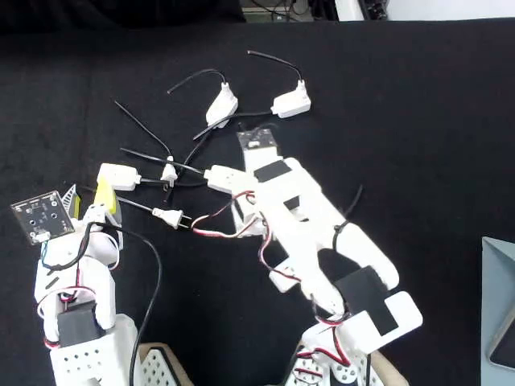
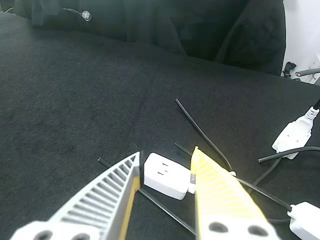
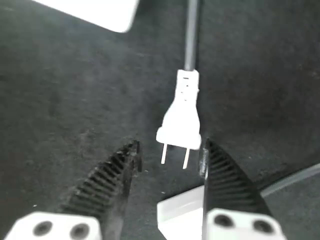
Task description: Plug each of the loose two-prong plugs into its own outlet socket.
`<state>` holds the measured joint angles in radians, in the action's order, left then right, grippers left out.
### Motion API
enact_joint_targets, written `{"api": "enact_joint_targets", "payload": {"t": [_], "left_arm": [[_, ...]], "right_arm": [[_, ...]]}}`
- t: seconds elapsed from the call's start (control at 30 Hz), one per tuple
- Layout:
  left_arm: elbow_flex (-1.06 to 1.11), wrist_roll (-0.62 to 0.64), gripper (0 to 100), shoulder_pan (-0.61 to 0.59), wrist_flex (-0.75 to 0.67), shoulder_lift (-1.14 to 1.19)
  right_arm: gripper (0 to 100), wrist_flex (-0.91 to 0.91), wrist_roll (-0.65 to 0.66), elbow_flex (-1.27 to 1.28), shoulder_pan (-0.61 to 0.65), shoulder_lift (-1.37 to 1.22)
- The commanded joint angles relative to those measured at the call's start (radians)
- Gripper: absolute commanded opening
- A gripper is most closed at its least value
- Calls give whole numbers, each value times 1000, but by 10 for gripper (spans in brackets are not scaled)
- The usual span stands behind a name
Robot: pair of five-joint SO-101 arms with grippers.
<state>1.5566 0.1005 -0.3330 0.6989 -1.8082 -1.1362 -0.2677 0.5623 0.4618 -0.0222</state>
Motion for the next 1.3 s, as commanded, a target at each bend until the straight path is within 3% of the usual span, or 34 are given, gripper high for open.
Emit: {"api": "enact_joint_targets", "payload": {"t": [0.0,0.6,0.9,1.27], "left_arm": [[-7,-9,170,1,-28,-6],[-8,-9,170,1,-28,-6],[-8,-9,170,1,-28,-6],[-8,-9,170,1,-28,-6]], "right_arm": [[191,2,-11,-76,49,39],[191,-41,-9,-145,52,27],[191,-20,-6,-130,48,-145],[190,-20,-5,-130,-71,-170]]}}
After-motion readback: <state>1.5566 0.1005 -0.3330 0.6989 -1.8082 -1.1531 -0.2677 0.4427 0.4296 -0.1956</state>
